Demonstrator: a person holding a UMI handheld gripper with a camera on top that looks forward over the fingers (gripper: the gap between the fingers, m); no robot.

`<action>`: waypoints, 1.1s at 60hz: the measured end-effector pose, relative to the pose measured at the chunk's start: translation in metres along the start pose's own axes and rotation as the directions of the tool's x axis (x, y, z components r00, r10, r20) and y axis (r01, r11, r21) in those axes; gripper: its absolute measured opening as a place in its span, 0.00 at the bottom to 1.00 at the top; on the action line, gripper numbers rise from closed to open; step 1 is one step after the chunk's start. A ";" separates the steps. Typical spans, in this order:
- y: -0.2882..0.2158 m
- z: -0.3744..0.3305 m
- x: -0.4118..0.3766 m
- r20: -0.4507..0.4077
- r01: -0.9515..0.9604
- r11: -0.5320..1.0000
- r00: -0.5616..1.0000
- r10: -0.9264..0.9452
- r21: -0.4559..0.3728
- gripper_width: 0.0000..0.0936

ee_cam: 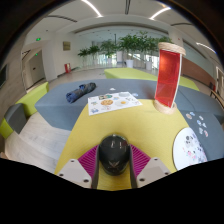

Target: Arrange mouse

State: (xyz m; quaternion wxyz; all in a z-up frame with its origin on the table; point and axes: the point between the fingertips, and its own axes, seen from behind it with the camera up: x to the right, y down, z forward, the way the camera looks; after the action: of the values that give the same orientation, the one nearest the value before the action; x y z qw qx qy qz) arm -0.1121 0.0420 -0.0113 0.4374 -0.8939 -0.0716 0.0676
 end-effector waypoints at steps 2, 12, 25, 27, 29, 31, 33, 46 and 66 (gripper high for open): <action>-0.006 -0.004 -0.002 0.020 0.004 1.000 1.000 -0.004 0.011 0.46; -0.107 -0.079 0.046 -0.012 0.027 0.968 1.000 -0.025 0.251 0.46; -0.063 -0.100 0.207 -0.196 -0.040 0.983 0.978 0.076 0.180 0.45; -0.044 -0.091 0.218 -0.199 -0.064 0.988 0.976 0.091 0.139 0.45; -0.026 -0.084 0.224 -0.199 -0.083 0.990 0.974 0.105 0.115 0.45; -0.018 -0.075 0.229 -0.193 -0.098 0.990 0.974 0.116 0.101 0.45; -0.008 -0.068 0.230 -0.188 -0.105 0.991 0.975 0.118 0.078 0.45; 0.025 -0.053 0.225 -0.153 -0.146 0.989 0.978 0.145 0.005 0.50; 0.021 -0.110 0.209 -0.205 -0.134 0.991 0.970 0.129 -0.014 0.91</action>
State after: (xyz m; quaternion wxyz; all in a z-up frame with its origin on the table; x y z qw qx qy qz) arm 0.1149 -0.0168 0.0265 0.4247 -0.9048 0.0321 0.0036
